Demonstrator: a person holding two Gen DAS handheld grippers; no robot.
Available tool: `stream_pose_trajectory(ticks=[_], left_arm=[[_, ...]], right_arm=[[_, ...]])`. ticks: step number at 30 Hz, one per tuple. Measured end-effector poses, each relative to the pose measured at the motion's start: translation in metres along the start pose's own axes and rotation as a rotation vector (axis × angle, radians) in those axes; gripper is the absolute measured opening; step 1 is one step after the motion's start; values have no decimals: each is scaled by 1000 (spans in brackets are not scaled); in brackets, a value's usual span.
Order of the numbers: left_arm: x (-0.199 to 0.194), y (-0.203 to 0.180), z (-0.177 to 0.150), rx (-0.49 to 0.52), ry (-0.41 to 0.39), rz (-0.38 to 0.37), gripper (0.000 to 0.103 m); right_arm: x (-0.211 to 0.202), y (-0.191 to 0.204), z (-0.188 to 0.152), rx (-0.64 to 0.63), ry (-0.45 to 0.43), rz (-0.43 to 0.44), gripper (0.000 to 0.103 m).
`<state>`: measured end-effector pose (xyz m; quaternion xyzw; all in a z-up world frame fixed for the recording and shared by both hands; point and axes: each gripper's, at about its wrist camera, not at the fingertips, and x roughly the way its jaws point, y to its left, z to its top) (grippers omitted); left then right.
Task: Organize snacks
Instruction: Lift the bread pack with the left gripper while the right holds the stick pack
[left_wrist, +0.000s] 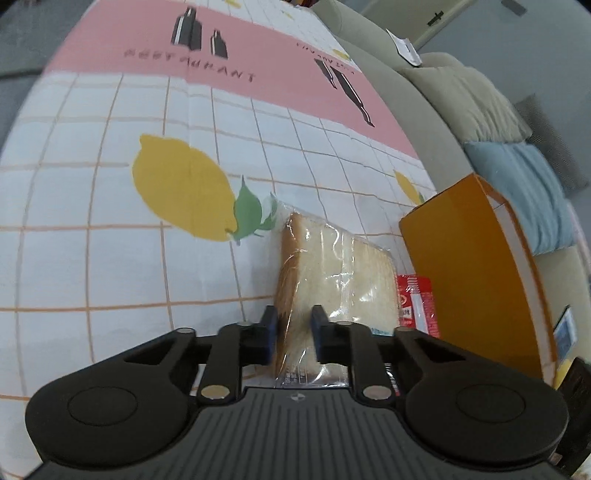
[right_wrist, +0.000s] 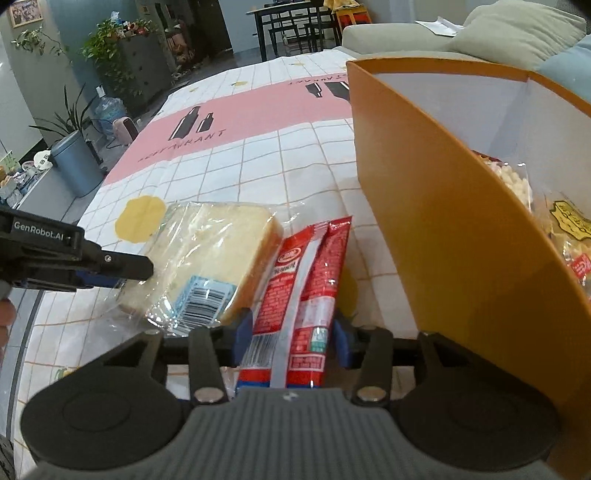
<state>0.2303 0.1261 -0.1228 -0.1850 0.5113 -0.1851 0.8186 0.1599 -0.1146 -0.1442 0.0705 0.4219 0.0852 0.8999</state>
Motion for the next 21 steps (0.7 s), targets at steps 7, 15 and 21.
stream_pose_trajectory(ticks=[7,15,21], left_arm=[[-38,-27,1,49,-87,-68,5],[-32,-42,0,-64,-167,-199,44],[7,2,-9,-320,-162,-143,84]], right_arm=[[3,3,1,-65,-3,-1,44],[3,2,-1,-53,-22,12,43],[3,2,-2,-48,-31,16,41]])
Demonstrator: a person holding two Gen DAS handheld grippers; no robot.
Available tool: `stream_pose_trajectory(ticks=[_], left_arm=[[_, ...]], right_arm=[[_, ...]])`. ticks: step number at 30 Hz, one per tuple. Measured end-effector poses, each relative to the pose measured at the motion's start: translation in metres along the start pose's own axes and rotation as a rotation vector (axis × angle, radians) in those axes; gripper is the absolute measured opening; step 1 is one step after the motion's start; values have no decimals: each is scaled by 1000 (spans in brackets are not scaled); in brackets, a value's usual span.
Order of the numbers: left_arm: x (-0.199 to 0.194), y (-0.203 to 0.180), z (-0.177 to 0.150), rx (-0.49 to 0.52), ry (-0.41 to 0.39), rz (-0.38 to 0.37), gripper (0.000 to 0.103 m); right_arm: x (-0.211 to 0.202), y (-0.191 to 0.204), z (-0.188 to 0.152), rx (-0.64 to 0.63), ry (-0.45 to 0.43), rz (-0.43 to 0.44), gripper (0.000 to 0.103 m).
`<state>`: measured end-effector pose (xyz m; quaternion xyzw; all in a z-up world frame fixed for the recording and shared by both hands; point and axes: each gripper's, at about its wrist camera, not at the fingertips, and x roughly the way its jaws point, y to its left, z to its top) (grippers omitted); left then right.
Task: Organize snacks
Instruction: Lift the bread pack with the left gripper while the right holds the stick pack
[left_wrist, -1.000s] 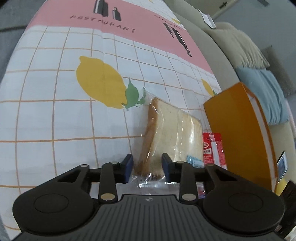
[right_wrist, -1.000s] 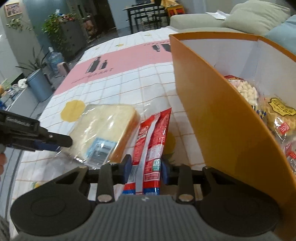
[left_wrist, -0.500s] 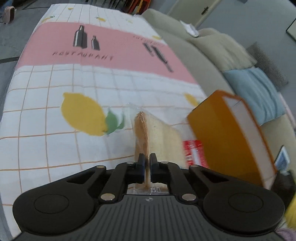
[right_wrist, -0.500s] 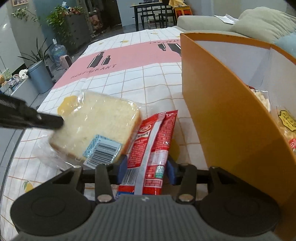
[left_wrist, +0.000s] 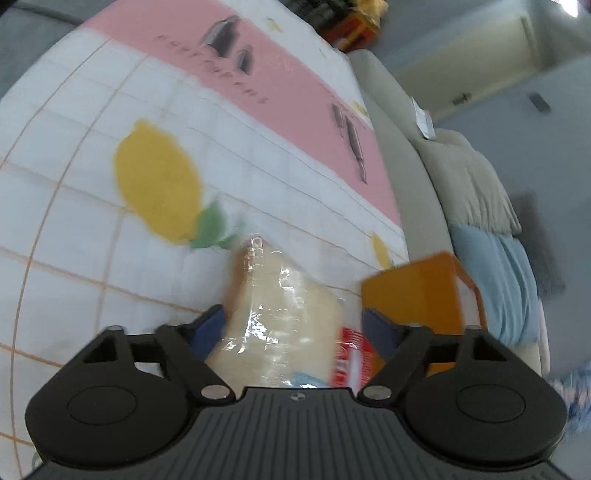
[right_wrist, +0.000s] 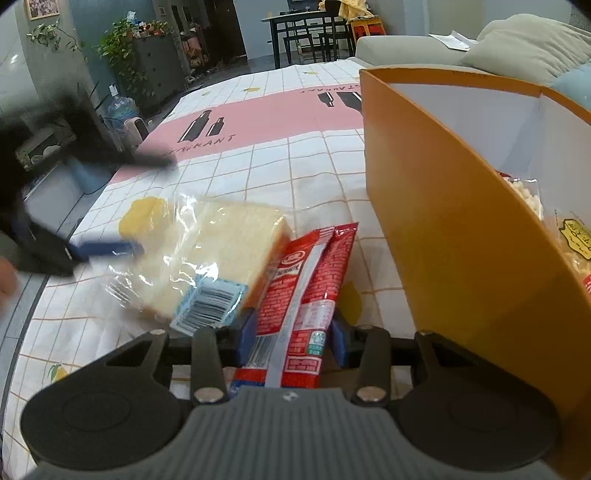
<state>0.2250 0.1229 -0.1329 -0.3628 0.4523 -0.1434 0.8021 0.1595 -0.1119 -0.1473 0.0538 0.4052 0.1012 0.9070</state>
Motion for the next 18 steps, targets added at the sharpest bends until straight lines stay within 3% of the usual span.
stream_pose_trajectory(ticks=[3,4,5,6,9,13,16,18], left_arm=[[-5,13,5,-58,6,-11,61],[-6,15,8,-66,19,7,44],[-7,17,8,-61,29,35,19],[-7,19,9,-48,31,78,11],[-4,21,9,-37,29,78,9],[-17,-13,5,83,1,128,5],[-39,-46,6,157,-11,29,4],[-48,-65,3,168,38,-107,3]], right_arm=[[0,0,0,-12,-4,0,41],[0,0,0,-13,-5,0,41],[0,0,0,-13,-5,0,41],[0,0,0,-13,-6,0,41],[-1,1,-2,-21,-11,3,41],[-2,1,-3,-16,-14,1,41],[-3,1,-4,-12,-23,-1,41],[-3,1,-6,-15,-38,9,41]])
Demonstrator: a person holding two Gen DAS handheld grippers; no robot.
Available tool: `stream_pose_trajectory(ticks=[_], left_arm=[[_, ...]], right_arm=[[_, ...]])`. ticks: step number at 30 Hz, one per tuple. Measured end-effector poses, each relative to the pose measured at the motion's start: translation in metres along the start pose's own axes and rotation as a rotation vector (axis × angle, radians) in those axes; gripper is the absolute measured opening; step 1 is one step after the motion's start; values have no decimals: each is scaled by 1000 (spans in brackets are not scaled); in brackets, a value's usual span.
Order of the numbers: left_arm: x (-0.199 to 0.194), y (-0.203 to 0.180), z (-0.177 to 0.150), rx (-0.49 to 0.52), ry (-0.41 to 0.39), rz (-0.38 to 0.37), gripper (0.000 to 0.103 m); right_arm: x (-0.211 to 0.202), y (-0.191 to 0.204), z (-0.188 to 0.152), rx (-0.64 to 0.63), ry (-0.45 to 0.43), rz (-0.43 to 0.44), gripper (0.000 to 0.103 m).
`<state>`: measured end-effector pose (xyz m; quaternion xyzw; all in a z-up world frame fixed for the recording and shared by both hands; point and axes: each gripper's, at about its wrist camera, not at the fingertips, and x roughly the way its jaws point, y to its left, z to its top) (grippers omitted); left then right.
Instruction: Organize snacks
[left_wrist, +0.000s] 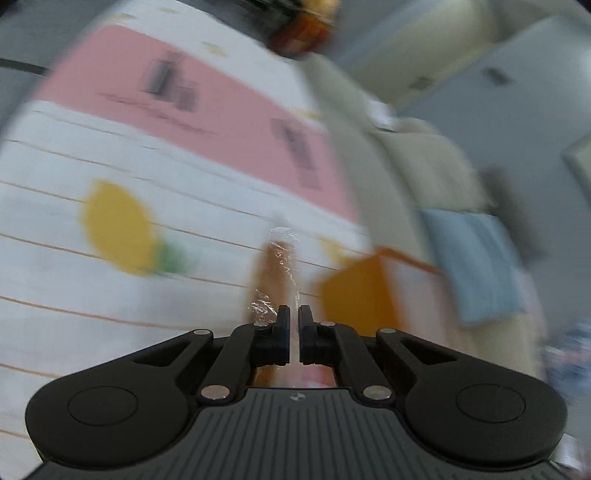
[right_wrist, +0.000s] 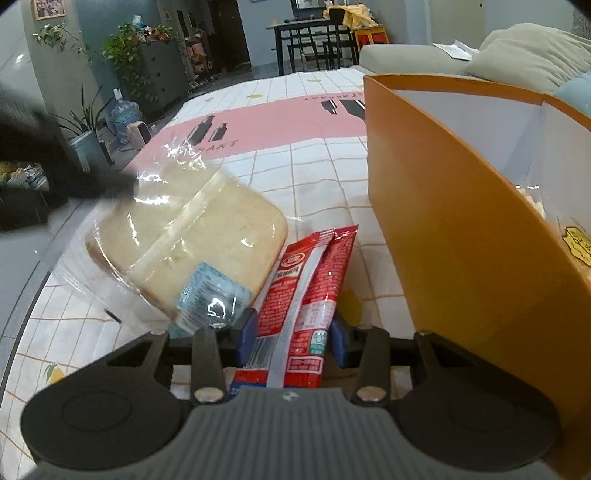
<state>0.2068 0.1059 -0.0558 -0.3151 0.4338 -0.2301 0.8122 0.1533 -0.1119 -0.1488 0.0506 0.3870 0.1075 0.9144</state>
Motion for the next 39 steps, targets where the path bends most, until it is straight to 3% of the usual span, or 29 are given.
stream_pose_trajectory(ticks=[2,3,4,5,7,8,9,10,11,13,15,18,19,23,26,29,32,35,38,39], left_arm=[[-6,-16,-2,13,20,-160,22],[-10,-22,-3,32,-8,-195,57],[-13,-26,-3,69,-62,-162,97],[-16,-29,-4,125,-139,-41,102],[-8,-14,-2,197,-234,239,102],[3,7,4,132,-184,371,87],[12,32,9,9,-96,439,74],[16,57,10,-110,-10,416,54],[16,72,8,-168,35,338,57],[12,79,4,-139,40,254,68],[12,79,2,-103,31,283,67],[21,92,7,-152,48,290,52],[22,94,6,-161,47,270,41],[24,89,6,-136,51,254,19],[24,83,6,-102,61,254,11],[21,79,6,-97,56,222,7],[14,65,8,-57,41,184,6],[8,48,10,-11,33,167,3],[8,35,11,2,30,122,1],[10,29,12,18,31,119,1]], right_arm=[[0,-1,-2,1,-16,9,41],[0,-1,-2,-1,-22,10,41],[0,-1,-3,0,-27,12,41],[0,-1,-3,2,-30,13,41],[0,-1,-3,5,-32,15,41],[0,-2,-3,6,-32,17,41],[-1,-2,-3,6,-31,19,41],[-2,-2,-3,8,-28,23,41],[-3,-2,-3,10,-26,28,41],[-4,-1,-4,1,-28,31,41],[-3,-1,-4,-2,-29,32,41],[0,-3,-2,1,-28,44,41],[0,-3,-1,3,-28,47,41],[0,-4,2,46,-6,69,42],[-4,-3,3,49,-7,55,58],[-10,-3,3,42,-26,85,55],[-10,1,5,18,-25,32,55],[-25,-2,7,61,-115,112,54],[-23,8,12,-42,-92,93,47],[-20,8,13,-50,-67,127,47]])
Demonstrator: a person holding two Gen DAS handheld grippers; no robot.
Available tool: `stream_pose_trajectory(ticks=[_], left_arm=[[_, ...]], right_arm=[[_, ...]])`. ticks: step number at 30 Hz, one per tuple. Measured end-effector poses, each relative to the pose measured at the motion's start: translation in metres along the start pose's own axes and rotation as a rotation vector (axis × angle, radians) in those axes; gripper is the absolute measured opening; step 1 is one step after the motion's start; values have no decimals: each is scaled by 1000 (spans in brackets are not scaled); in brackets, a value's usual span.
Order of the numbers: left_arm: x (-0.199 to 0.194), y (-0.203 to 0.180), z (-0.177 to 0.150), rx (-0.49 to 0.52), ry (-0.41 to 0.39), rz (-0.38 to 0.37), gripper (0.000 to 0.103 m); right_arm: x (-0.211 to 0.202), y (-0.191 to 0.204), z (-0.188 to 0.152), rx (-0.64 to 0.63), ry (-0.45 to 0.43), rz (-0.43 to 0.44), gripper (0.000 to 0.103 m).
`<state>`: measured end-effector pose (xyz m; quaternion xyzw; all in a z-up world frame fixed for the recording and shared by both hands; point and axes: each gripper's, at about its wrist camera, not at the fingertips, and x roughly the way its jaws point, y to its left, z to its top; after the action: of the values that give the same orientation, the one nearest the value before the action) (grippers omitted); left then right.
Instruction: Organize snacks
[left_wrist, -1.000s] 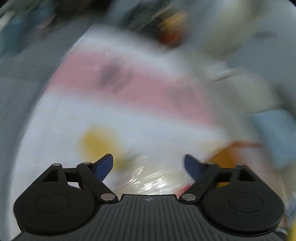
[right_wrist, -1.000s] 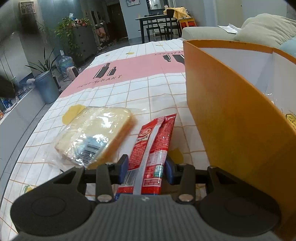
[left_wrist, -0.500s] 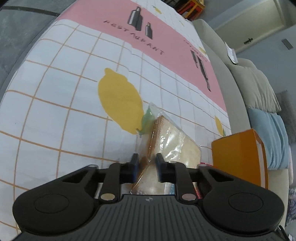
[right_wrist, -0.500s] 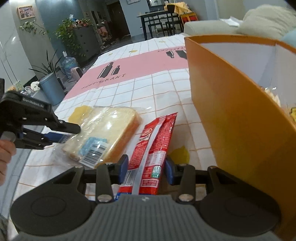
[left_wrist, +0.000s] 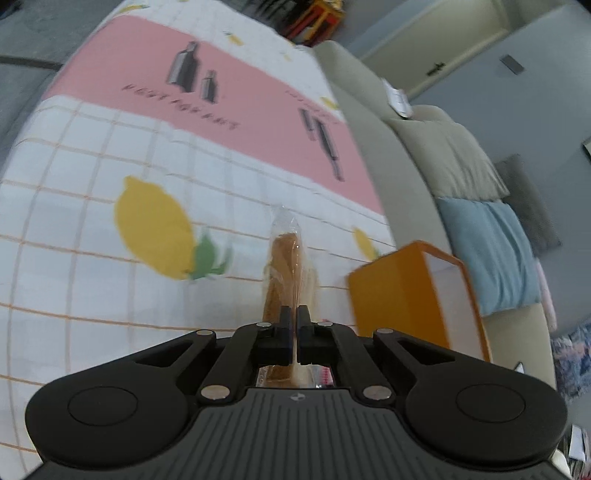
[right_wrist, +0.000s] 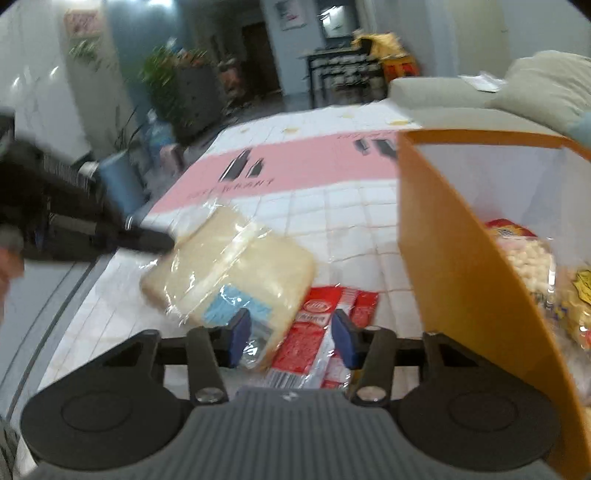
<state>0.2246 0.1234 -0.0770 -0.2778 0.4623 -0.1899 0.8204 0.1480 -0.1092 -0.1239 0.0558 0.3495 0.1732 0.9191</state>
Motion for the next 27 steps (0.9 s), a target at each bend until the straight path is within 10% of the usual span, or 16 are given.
stream_pose_trajectory(ticks=[8,14,17,20,27], left_arm=[[11,-25,-1,13,26,-33,1],[16,-49,-8,68,50,-62,1],[16,-59,-13,86,64,-72,1],[15,-67,-17,111,76,-78,1],[-52,-103,-15,248,-47,-216,12]], right_arm=[[-13,42,-12,-250,3,9,75],[6,77,-26,-337,-122,-248,82],[28,81,-23,-380,-149,-341,72],[36,81,-22,-398,-176,-411,33],[18,61,-12,-294,-235,-342,23]])
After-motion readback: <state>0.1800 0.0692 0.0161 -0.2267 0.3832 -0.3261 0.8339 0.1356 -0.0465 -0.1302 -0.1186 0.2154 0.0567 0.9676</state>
